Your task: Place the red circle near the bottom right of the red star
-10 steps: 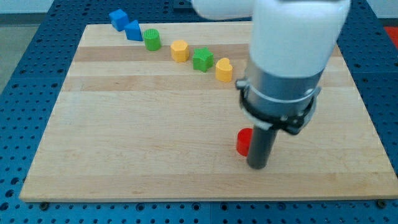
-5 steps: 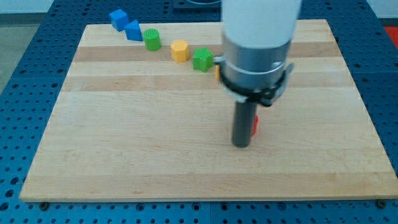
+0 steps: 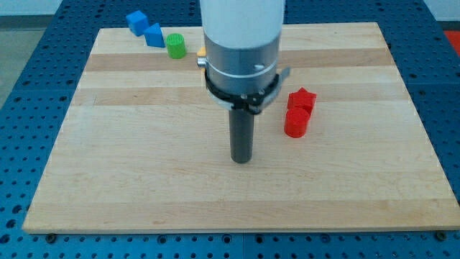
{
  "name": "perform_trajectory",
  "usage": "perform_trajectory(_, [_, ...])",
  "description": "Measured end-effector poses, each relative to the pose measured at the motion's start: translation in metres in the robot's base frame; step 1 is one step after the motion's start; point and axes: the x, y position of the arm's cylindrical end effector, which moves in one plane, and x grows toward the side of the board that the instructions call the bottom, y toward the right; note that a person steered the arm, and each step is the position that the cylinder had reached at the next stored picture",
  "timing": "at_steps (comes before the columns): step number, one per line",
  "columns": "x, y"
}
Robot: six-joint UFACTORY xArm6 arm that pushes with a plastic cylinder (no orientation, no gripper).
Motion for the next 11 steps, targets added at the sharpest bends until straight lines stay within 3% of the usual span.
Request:
perform_trajectory(1, [-0.033, 0.009])
perform_trajectory(2, [-0.041, 0.055])
perform_trajectory(3, [-0.041, 0.117])
perform_trajectory(5, [-0.031, 0.144])
perform_trajectory(6, [0.020, 0.146])
perform_trajectory(7, [0.027, 0.198])
perform_trajectory(8, [-0.006, 0.238])
perform_trajectory(9, [-0.051, 0.253])
perform_trajectory(11, [-0.068, 0.176])
